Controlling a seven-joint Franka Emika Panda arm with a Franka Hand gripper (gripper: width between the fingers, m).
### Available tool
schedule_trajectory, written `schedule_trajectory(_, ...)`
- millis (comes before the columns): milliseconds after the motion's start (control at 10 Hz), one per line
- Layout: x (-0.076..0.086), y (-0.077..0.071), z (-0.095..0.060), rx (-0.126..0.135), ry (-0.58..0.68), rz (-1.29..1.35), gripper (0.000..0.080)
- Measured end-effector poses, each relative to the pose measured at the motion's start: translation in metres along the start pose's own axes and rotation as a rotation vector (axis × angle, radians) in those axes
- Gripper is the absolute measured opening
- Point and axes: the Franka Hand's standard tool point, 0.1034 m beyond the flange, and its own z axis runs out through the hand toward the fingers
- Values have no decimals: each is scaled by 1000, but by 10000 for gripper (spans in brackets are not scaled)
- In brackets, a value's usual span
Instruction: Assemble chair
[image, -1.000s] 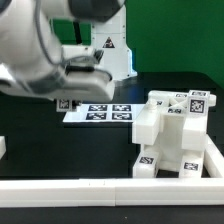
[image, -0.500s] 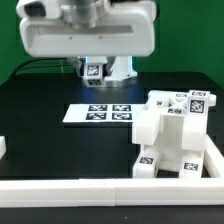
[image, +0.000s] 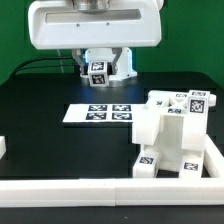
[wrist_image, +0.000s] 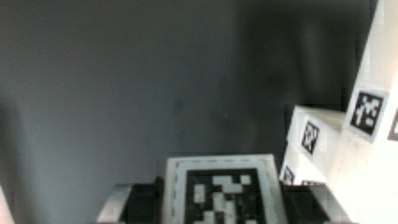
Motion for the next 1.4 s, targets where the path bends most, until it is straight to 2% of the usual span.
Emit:
schedule_trajectory(100,3,-6,0,-2,77,16,281)
schedule_trajectory(200,1,-25,1,4,122,17,281)
schedule_trajectory(300,8,-41,-4,11,209,14,281)
schedule_trajectory(500,11,-84,-8,39,302,31,281)
schedule_trajectory(600,18,-102,-11,55,412,10,281)
schedule_trajectory(700,20,-110,-9,59,505,-21,281)
schedule_trajectory(1000,17,-109,-1,50,505,-32,281)
schedule_trajectory(1200,12,-110,12,39,484,-40,281)
schedule_trajectory(1400,15,-91,17,12,476,-62,281)
